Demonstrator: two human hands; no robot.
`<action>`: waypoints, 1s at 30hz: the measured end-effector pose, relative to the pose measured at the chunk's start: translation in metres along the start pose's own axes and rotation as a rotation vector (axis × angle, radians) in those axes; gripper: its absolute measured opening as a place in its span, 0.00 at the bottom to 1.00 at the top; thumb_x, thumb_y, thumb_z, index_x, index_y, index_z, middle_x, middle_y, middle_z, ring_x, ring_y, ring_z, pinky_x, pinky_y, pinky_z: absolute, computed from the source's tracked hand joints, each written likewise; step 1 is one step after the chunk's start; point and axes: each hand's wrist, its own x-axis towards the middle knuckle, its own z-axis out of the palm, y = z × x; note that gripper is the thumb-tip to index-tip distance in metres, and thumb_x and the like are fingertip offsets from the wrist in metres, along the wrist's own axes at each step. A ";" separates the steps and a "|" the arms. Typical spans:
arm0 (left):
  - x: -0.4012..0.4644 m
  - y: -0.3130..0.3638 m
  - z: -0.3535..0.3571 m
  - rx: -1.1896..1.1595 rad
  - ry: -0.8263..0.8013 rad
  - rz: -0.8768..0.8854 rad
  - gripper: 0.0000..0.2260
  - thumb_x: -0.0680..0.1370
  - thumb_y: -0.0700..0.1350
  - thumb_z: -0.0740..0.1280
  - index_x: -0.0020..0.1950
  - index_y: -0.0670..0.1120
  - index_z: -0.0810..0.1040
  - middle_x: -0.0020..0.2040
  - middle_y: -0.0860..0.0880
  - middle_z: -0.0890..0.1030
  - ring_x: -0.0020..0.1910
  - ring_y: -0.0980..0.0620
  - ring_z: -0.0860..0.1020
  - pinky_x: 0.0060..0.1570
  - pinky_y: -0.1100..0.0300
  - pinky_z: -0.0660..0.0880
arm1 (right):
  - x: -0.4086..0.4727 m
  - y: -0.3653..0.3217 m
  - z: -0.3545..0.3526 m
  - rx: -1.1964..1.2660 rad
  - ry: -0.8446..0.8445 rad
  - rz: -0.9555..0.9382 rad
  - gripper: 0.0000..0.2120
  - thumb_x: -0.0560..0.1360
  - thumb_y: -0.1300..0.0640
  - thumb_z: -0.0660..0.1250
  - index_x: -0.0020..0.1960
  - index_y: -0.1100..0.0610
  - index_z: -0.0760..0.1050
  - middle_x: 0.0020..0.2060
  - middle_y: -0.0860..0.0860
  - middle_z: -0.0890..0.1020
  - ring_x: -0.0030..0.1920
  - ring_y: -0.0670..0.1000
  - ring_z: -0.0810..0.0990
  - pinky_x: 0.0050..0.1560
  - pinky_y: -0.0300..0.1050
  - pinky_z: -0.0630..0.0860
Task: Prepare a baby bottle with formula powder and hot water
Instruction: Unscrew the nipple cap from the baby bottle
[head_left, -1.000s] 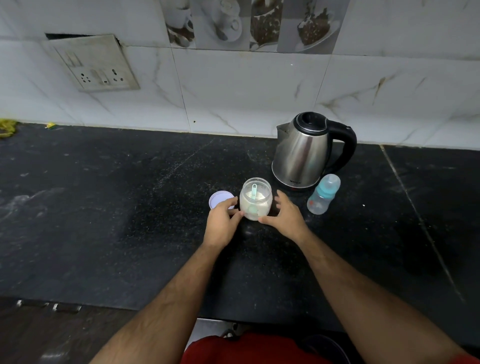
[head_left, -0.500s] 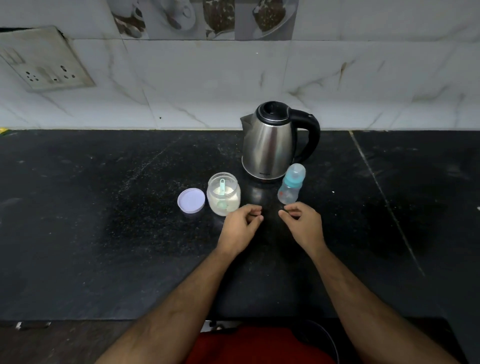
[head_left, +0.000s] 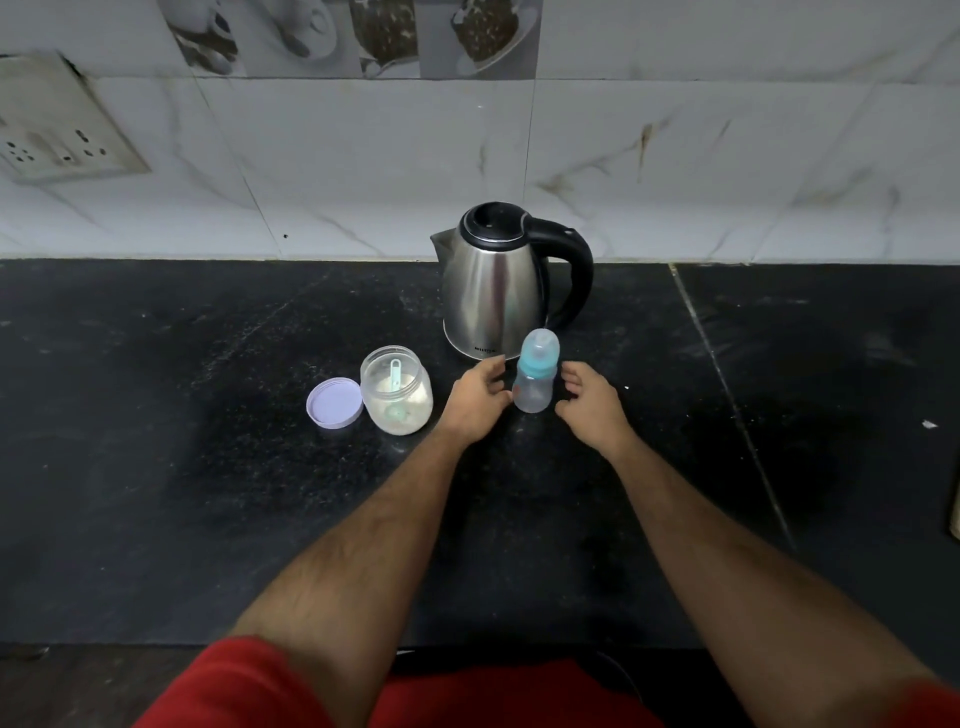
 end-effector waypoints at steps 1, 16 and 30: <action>0.002 0.001 0.003 -0.024 -0.016 0.006 0.29 0.76 0.30 0.67 0.76 0.41 0.66 0.73 0.42 0.73 0.69 0.47 0.75 0.70 0.54 0.70 | 0.003 -0.002 0.000 0.006 -0.026 -0.023 0.30 0.72 0.69 0.69 0.73 0.60 0.68 0.69 0.58 0.75 0.69 0.56 0.73 0.67 0.47 0.70; -0.031 -0.002 0.022 -0.098 -0.023 0.013 0.12 0.79 0.43 0.70 0.62 0.49 0.80 0.56 0.52 0.85 0.56 0.57 0.82 0.64 0.51 0.77 | -0.021 0.023 0.011 0.050 0.008 -0.111 0.28 0.66 0.56 0.80 0.63 0.55 0.74 0.57 0.50 0.81 0.57 0.48 0.79 0.56 0.45 0.76; -0.056 0.025 0.011 -0.323 -0.099 0.142 0.23 0.73 0.35 0.74 0.68 0.38 0.75 0.60 0.43 0.83 0.59 0.53 0.82 0.60 0.60 0.77 | -0.057 0.032 0.004 0.341 -0.103 -0.130 0.25 0.68 0.58 0.79 0.62 0.52 0.77 0.54 0.47 0.85 0.56 0.46 0.83 0.60 0.55 0.79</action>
